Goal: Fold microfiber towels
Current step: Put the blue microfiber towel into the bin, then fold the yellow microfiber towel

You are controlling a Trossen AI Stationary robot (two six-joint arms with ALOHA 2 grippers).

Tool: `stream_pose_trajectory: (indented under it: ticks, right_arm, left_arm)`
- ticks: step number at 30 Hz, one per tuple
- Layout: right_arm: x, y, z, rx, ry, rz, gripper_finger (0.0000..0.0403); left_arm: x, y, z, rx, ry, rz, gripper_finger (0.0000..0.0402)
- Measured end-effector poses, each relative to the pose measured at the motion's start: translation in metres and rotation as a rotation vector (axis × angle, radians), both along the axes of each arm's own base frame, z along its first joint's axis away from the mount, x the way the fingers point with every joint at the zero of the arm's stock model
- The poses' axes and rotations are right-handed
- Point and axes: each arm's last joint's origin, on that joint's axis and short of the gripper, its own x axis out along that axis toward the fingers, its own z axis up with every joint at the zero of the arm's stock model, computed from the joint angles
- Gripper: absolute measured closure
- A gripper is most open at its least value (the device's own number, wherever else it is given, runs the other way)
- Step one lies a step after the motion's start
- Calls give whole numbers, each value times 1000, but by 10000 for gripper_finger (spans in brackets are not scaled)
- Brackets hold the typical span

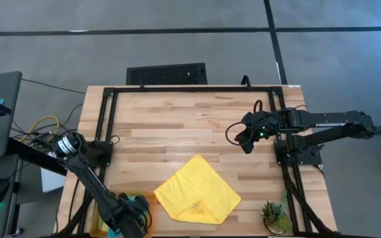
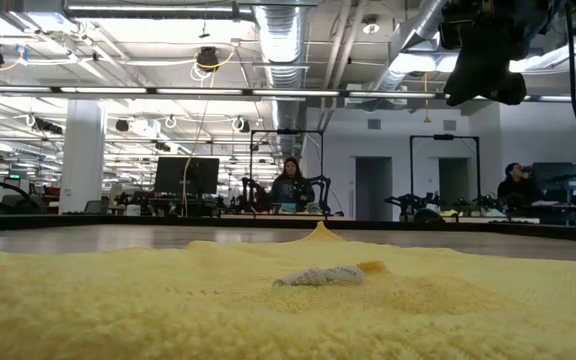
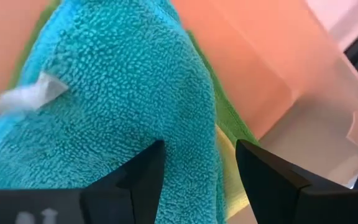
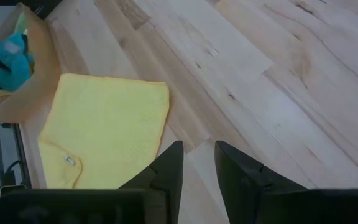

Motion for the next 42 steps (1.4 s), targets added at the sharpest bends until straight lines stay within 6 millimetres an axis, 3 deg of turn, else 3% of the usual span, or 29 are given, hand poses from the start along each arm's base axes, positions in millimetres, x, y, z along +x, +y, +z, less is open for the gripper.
stream_pose_trajectory:
  ticks: [4, 12, 19, 25, 30, 42]
  right_arm:
    - [0, 0, 0, -11, -2, 13, 287]
    - [2, 2, 2, -80, -34, 98, 287]
    - [29, 17, 5, -94, -191, 321, 287]
    - [67, 23, -31, -63, -107, 446, 287]
    - [96, 22, -52, -72, -167, 535, 287]
    - [136, 0, -112, -215, -151, 631, 287]
  left_arm:
    - [-3, 6, 11, 38, 24, 30, 212]
    - [-7, 14, 64, 65, -65, 20, 212]
    - [-3, 37, 87, 136, -209, 105, 212]
    - [10, 53, 88, 167, -201, 84, 212]
    - [17, 59, 88, 168, -192, 71, 212]
    - [19, 61, 87, 128, -156, 112, 212]
